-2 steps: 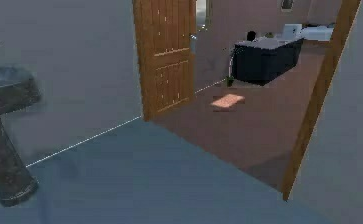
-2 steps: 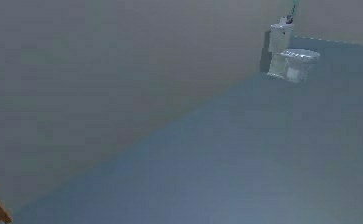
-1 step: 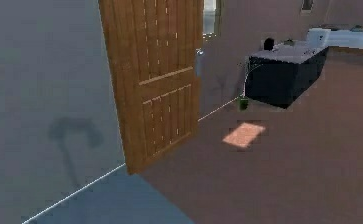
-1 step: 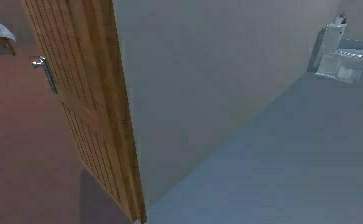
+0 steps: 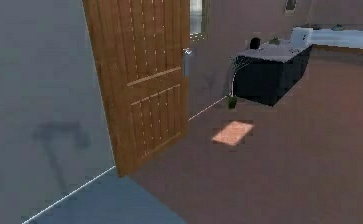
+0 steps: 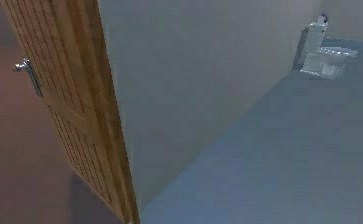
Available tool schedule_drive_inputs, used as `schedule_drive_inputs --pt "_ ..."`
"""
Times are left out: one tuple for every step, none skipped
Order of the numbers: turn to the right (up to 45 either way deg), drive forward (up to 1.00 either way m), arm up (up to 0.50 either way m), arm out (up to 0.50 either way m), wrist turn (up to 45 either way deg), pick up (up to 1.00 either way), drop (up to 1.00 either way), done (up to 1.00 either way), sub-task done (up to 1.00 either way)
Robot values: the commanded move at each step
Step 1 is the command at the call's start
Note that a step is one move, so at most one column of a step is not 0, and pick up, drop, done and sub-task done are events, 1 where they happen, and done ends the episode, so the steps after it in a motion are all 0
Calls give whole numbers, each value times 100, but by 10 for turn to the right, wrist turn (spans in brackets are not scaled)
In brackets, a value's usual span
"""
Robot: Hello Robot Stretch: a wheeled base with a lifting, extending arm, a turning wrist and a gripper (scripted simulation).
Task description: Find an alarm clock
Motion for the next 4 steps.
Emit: schedule_drive_inputs --pt "0 55 0 0 0 0 0 0 0" --pt "270 0 0 0 0 0 0 0 0" --pt "0 5 0 0 0 0 0 0 0" --pt "120 0 0 0 0 0 0 0 0"
